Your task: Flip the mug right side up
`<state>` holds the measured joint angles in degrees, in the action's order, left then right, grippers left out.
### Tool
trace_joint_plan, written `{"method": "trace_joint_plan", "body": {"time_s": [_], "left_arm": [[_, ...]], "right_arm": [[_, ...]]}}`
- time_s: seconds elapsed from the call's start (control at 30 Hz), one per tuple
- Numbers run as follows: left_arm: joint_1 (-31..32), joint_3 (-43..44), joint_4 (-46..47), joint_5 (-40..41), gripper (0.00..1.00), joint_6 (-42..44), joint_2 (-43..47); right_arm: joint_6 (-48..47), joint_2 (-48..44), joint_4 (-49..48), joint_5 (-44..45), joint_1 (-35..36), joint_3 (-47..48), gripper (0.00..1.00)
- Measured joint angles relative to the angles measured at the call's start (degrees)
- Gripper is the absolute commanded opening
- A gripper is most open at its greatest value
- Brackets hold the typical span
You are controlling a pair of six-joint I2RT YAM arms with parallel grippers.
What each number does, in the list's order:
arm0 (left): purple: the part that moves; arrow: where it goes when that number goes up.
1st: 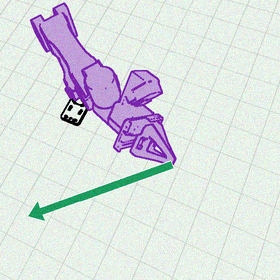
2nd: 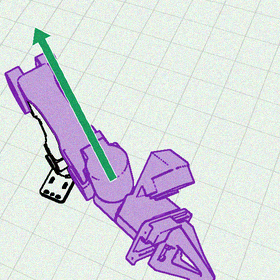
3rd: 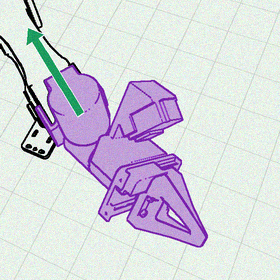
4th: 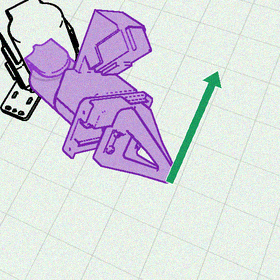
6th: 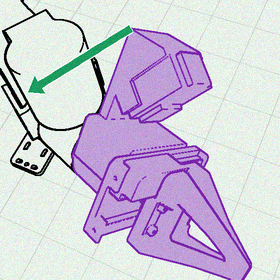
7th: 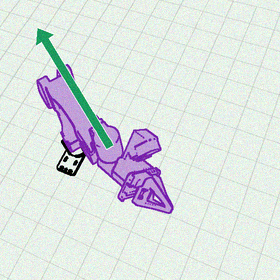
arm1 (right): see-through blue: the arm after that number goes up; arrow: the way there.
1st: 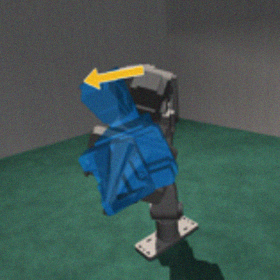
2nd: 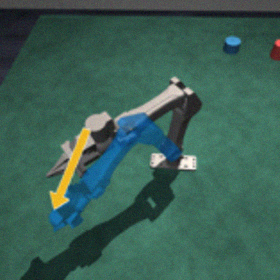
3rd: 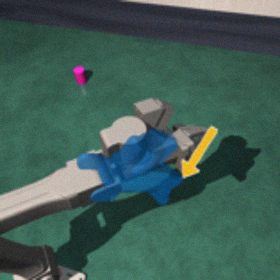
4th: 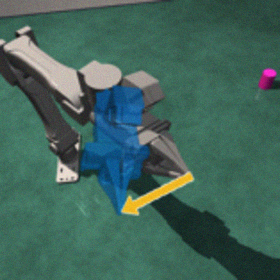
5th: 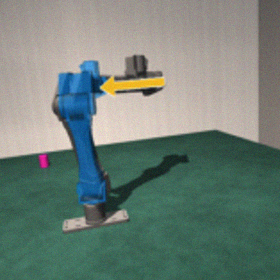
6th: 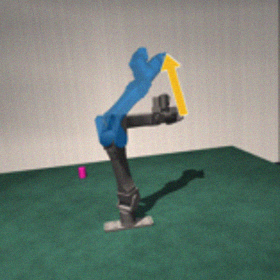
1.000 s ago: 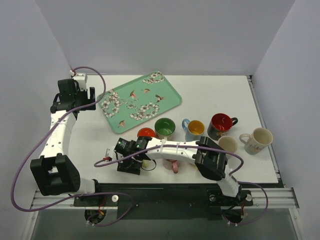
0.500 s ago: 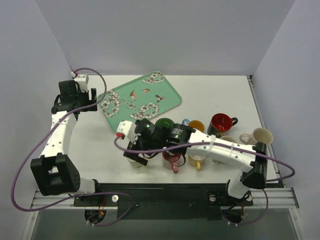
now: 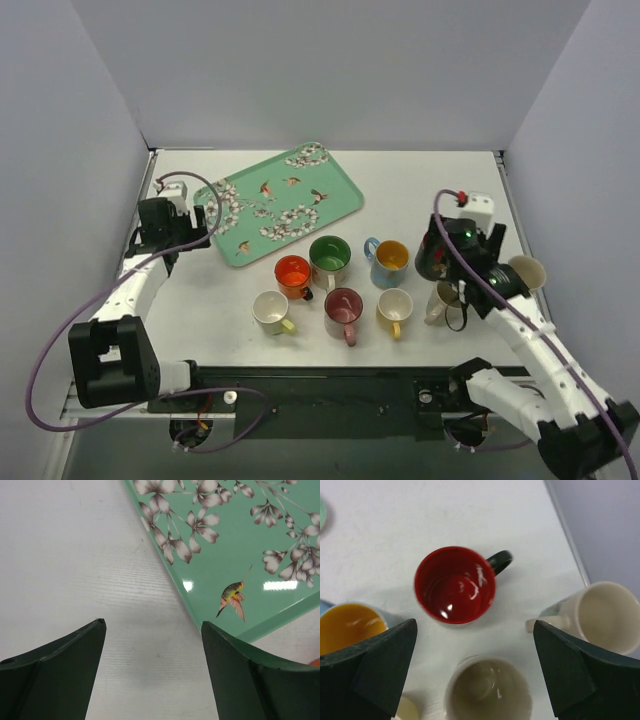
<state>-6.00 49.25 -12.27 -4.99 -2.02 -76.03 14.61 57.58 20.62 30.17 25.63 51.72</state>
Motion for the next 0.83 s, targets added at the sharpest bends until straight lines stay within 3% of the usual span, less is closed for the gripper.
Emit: {"method": "trace_joint_plan", "body": {"time_s": [0.2, 0.43, 0.63, 0.83], "left_arm": [[-0.04, -7.89, 11.23, 4.57, 0.88, -4.98, 3.78], [-0.04, -23.96, 26.25, 7.98, 0.92, -6.99, 11.91], [0.31, -28.63, 32.2, 8.2, 0.93, -6.97, 13.79], [0.81, -28.76, 33.88, 8.44, 0.93, -7.02, 14.93]], "right_arm": [[0.2, -18.29, -10.8, 1.95, -7.3, -14.84, 0.95], [-1.03, -23.19, -18.45, 3.41, -7.61, -29.44, 0.96], [-1.68, -30.21, -23.41, 4.07, -7.61, -32.15, 0.97], [-1.88, -30.95, -24.46, 4.2, -7.65, -32.57, 0.97]]}}
